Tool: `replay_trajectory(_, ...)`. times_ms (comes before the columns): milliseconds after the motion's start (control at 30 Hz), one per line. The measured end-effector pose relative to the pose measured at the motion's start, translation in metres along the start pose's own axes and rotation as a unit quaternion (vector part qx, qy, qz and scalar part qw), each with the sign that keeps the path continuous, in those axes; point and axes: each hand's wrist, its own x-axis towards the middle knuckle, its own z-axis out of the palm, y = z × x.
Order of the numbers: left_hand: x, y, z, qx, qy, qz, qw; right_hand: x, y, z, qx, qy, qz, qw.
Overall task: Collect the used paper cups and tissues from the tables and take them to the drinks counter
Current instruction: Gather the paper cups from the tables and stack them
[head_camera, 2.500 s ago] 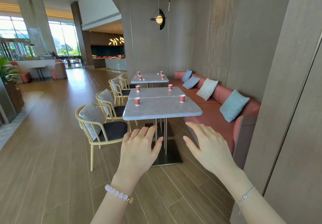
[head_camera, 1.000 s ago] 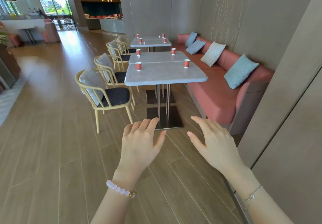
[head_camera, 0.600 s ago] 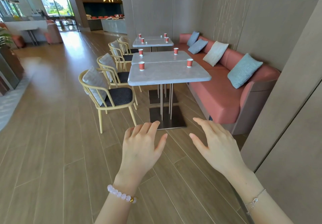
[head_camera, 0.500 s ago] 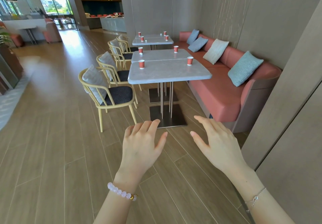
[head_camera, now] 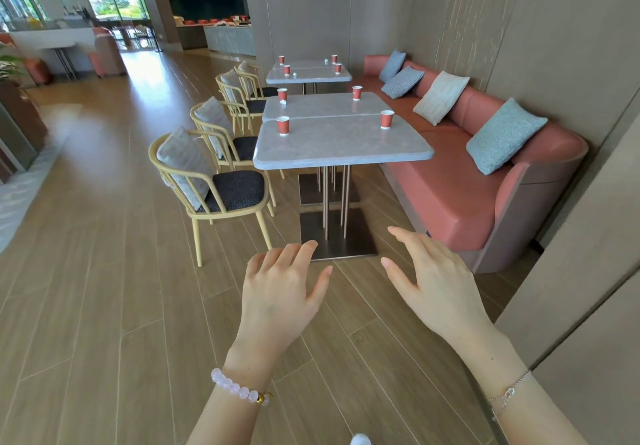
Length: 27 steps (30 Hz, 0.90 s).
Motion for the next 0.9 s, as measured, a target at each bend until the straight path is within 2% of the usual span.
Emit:
replay_trajectory(367,0.151,-0.006,0.09,0.004,0.002,-0.026,1.0,0.159,0.073,0.044,0.015,-0.006,-0.018,1.0)
replay_trajectory(900,0.33,-0.038,0.229,-0.02,-0.03,-0.007,0.999,0.336,0.171,0.126,-0.01,-0.003,0.006,1.0)
